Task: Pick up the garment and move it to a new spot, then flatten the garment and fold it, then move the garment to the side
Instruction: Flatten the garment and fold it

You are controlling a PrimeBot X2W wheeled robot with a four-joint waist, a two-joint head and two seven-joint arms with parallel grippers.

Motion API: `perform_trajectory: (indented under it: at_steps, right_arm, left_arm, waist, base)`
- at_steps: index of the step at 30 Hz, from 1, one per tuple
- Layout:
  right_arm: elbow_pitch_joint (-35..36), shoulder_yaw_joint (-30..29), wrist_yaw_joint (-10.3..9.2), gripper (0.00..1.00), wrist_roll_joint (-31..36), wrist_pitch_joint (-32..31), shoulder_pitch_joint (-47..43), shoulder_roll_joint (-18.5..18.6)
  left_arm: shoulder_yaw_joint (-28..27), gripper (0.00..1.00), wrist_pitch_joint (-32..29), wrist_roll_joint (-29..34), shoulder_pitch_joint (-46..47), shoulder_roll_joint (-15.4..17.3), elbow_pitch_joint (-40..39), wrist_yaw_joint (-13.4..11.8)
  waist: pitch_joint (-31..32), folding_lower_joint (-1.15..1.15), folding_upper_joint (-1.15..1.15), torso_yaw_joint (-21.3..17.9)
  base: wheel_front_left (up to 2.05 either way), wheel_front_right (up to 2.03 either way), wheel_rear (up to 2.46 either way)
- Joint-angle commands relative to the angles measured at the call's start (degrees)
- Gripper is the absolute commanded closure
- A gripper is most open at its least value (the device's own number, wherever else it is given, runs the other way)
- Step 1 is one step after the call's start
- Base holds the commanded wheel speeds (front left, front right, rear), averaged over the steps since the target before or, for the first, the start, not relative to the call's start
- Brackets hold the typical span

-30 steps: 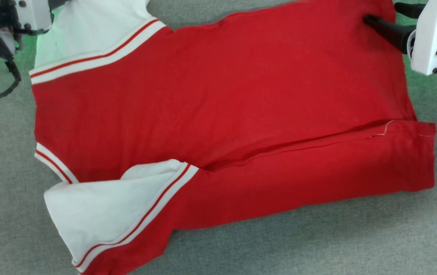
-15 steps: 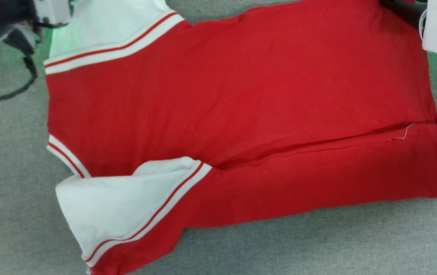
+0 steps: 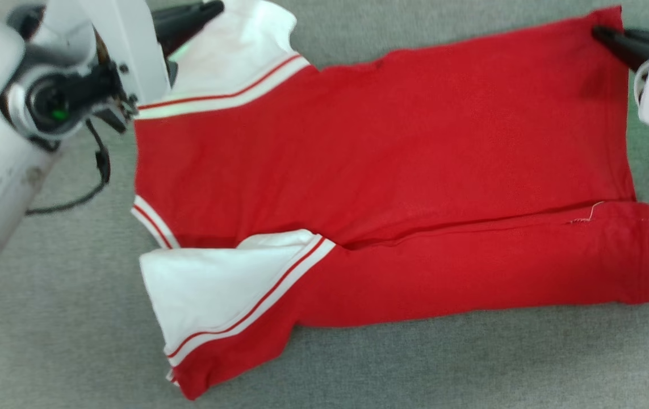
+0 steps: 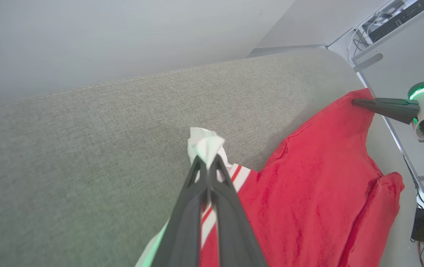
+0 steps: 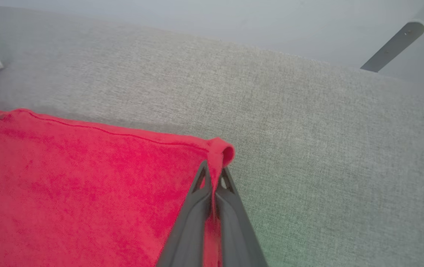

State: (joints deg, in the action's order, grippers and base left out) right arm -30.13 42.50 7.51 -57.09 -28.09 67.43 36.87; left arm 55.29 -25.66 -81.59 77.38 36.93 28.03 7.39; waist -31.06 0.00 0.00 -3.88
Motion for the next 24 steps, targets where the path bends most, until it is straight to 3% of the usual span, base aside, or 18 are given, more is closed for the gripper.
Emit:
perform_trajectory:
  at_steps: [1, 5, 14, 24]
  right_arm:
    - [1.6, 0.7, -0.04, 1.00, -1.3, 1.4, -2.7, 1.7]
    - [3.9, 1.7, -0.04, 1.00, -2.7, 2.4, -5.9, 3.9]
    - [10.8, 1.7, -0.04, 1.00, -5.8, 5.2, -16.3, 10.8]
    - [17.6, -1.1, -0.04, 1.00, -6.5, 6.4, -27.4, 17.1]
  left_arm:
    - [-0.2, 1.00, 2.2, -1.4, -2.6, 1.5, -3.7, 0.1]
    - [-0.1, 1.00, 4.8, -3.3, -6.2, 4.0, -9.7, 0.1]
    - [2.2, 1.00, 13.5, -4.0, -18.4, 13.5, -27.8, 0.1]
    - [4.5, 1.00, 25.4, -1.9, -31.1, 21.3, -39.9, 0.1]
  waist:
    - [5.6, 0.00, 0.00, 2.7]
    - [8.3, 0.00, 0.00, 3.5]
    - [14.0, 0.00, 0.00, 5.2]
    - [14.9, 0.00, 0.00, 6.5]
  base:
    - [0.00, 0.00, 0.00]
    - [0.00, 0.00, 0.00]
    - [0.00, 0.00, 0.00]
    - [0.00, 0.00, 0.00]
